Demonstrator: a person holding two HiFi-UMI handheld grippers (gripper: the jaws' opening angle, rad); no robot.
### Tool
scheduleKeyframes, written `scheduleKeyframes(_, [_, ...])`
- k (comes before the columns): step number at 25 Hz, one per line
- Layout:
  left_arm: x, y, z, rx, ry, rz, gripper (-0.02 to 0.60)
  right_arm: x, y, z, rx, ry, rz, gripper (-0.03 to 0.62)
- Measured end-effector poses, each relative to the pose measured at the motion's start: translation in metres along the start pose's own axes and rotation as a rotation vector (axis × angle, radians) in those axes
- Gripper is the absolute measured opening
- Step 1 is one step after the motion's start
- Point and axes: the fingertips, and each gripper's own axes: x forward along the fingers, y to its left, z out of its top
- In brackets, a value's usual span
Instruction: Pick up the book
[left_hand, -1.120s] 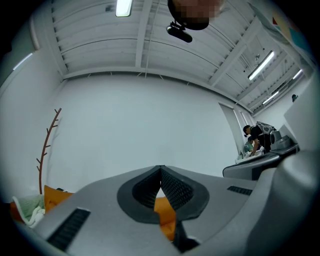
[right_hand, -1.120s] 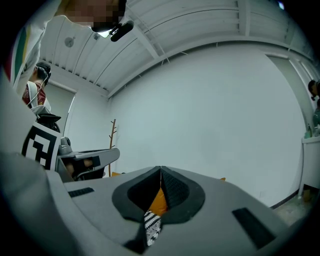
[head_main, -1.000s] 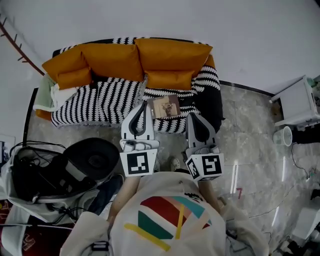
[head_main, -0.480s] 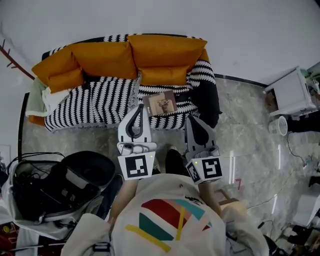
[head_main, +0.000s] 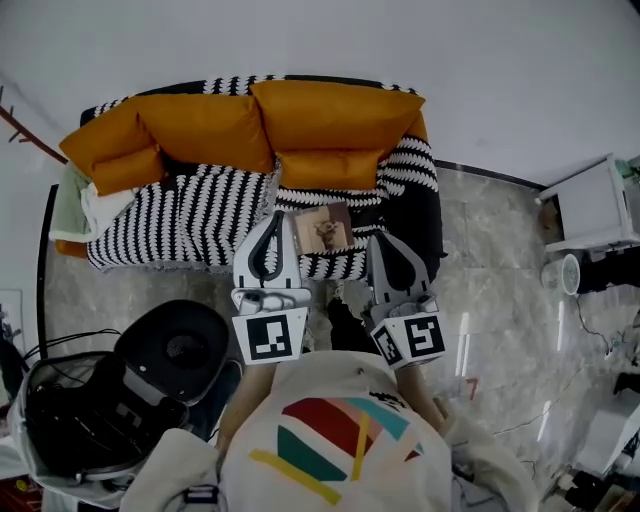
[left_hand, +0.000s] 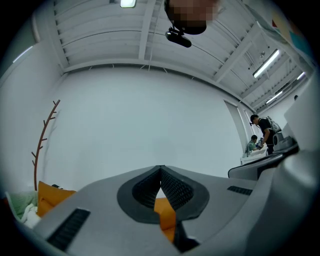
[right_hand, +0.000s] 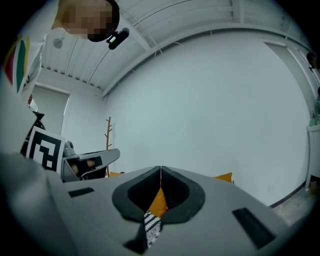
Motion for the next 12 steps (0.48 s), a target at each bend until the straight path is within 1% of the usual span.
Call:
scheduleKeyframes(4, [0.064, 0.007, 0.002, 0.032, -0.006, 0.029, 0.005, 0.052, -0.037, 0.018, -0.017, -0.015, 0.043, 0.014])
scheduleKeyframes(6, [0.092, 0.012, 0.005, 0.034, -0.016, 0.052, 0.005, 0.074, -0.055, 0.024, -0.012, -0.02, 0.059, 0.014])
scheduleKeyframes(9, [0.118, 0.014, 0.002, 0.026, -0.01, 0.084, 0.005, 0.095, -0.079, 0.023, 0.01, -0.014, 0.077, 0.014])
scheduleKeyframes(12, [0.141, 0.025, -0.012, 0.02, 0.027, 0.095, 0.005, 0.119, -0.099, 0.023, 0.017, -0.021, 0.061, 0.014])
